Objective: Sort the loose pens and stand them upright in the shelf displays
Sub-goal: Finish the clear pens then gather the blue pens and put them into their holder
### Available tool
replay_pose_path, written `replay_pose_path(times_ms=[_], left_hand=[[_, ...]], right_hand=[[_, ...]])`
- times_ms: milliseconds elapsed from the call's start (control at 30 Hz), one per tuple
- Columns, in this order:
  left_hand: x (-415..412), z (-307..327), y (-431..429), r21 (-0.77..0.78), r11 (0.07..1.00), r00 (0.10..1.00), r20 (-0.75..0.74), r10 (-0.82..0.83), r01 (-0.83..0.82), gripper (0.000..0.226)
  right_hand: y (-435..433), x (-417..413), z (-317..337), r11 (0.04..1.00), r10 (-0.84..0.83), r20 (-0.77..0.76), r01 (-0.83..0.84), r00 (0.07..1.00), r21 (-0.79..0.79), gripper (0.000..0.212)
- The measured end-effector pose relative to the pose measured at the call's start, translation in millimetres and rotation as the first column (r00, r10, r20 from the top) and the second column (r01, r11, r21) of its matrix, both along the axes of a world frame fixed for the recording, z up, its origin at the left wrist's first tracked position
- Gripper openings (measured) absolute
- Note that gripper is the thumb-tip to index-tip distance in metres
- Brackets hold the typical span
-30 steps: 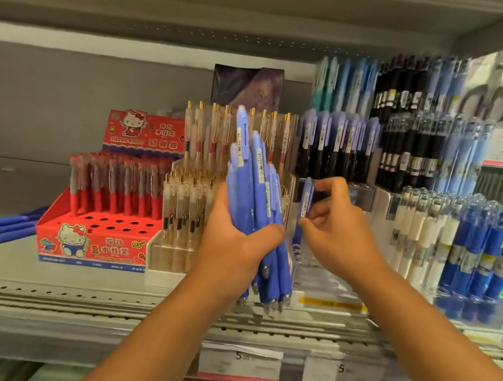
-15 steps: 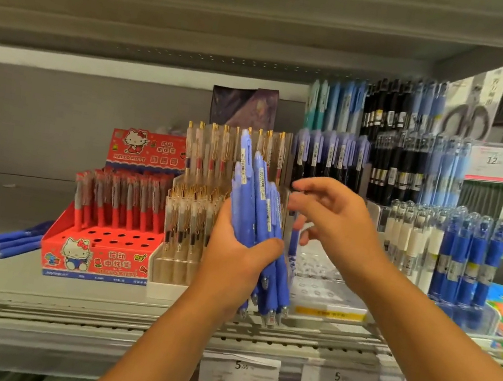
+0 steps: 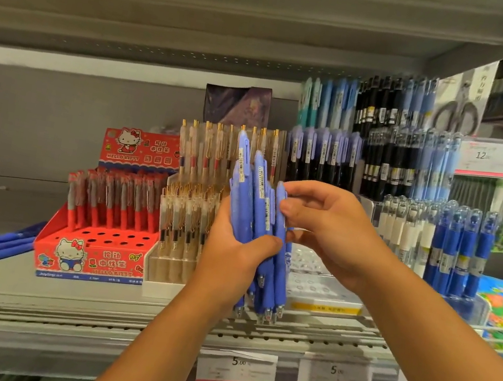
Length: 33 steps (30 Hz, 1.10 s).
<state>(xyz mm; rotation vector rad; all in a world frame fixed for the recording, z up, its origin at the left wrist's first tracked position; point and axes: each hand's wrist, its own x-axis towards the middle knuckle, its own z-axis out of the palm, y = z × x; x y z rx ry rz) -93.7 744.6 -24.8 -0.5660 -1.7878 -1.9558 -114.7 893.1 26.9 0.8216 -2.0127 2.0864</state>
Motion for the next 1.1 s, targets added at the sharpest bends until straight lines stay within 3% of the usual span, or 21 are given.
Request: replay_pose_path(times_ms=[233,533,767,1100], left_hand=[[3.7,2.2,0.4,0.056,0.997,0.999,-0.011,-0.050,0.051,0.059],[1.2,-0.3,2.2,0.030,0.999,0.999,-0.013,-0.036,0.036,0.069],[-0.3,-1.4,-0.2,0.039,0.998,0.999,-0.023,-0.049,0.050,0.063],[-1.2,-1.9,-0.6,0.004,0.999,0.998,-0.019,-0.053,0.053,0.062]], right_hand=[[13.0,-7.4,14.2,0.976,-0.214,-0.083,0.210,0.973,-0.061,0.019],[21.4,-41.6,19.3,0.841,-0.519,-0.323,0.541,0.791,-0.025,0.020],[17.3,-58.4,1.4,0.812,-0.529,-0.337,0.579,0.779,0.065,0.021],[15.8,-62.2,-13.8,0.718,-0.481,-0.387,0.607,0.786,0.340,0.018]])
